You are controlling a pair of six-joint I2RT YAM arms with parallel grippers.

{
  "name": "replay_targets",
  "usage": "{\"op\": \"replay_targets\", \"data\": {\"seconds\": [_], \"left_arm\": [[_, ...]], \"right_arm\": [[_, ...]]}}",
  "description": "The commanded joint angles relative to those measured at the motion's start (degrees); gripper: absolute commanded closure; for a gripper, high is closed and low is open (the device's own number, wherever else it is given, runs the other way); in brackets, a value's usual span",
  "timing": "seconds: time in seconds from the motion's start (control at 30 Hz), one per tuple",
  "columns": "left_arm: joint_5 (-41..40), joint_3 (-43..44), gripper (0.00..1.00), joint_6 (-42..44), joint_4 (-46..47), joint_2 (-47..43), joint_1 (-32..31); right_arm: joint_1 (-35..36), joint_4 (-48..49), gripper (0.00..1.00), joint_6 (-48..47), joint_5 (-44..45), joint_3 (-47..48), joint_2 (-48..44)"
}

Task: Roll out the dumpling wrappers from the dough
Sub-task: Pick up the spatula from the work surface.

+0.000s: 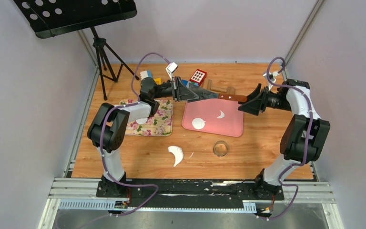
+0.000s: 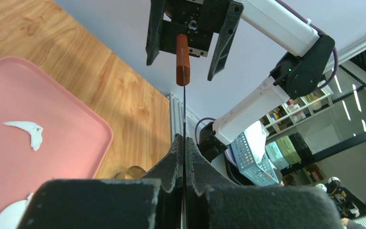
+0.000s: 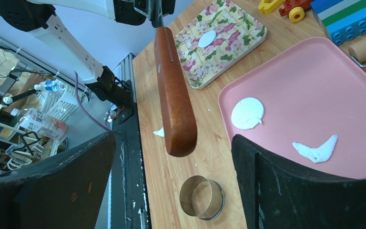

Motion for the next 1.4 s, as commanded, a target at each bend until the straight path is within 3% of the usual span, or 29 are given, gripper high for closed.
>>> {"op": "replay_targets", "data": {"seconds": [0.0,0.37,0.53,0.7,0.87,0.93,1.0,1.03,1.1,1.13,1.23,1.37], "left_arm": [[-1.6,0.9,1.00,1.7,1.9,0.2,0.1],[-2.2,0.9,1.00,4.9,-1.0,2.0,-2.1],[-4.1,-0.6,1.00,6.4,-1.0,0.8,-2.2],[-5.3,-1.1,1.00,7.7,-1.8,0.7,-2.2],[-6.2,-1.8,1.00,8.3,-1.1,1.1,-2.3],[-6.7,-2.5,1.00,8.9,-1.1,0.9,-2.4],[-6.9,-3.0,1.00,9.9,-1.8,0.8,-2.6],[-6.6,-3.0,0.94,10.7,-2.8,0.9,-2.8],[-6.8,-3.3,0.62,12.3,-4.7,0.7,-3.1],[-6.8,-3.4,0.51,13.4,-5.4,0.5,-3.1],[-6.9,-2.9,0.03,17.0,-10.9,-0.6,-2.7],[-7.3,-2.2,0.00,21.0,-16.8,-2.8,-0.9]], "right_arm": [[1.3,-1.0,0.09,-0.9,-11.0,0.6,-0.9],[4.7,-2.6,0.25,1.6,-11.0,5.0,1.0],[4.6,0.0,0.27,4.8,-11.0,4.3,-0.1],[5.0,5.6,0.60,11.1,-11.0,3.1,-1.6],[5.5,6.3,0.78,12.8,-11.0,3.2,-0.8],[5.7,7.3,0.98,14.2,-10.9,3.1,-0.9],[5.7,9.7,1.00,17.6,-11.0,2.8,-1.0],[5.7,10.1,1.00,18.5,-11.0,2.8,-1.1],[5.7,12.1,1.00,22.4,-11.0,2.2,-1.5],[5.6,15.8,1.00,26.7,-11.0,1.2,-2.0],[4.7,28.1,1.00,38.7,-10.9,-3.4,-3.8],[1.8,31.2,1.00,42.1,-8.9,-4.9,-3.7]]}}
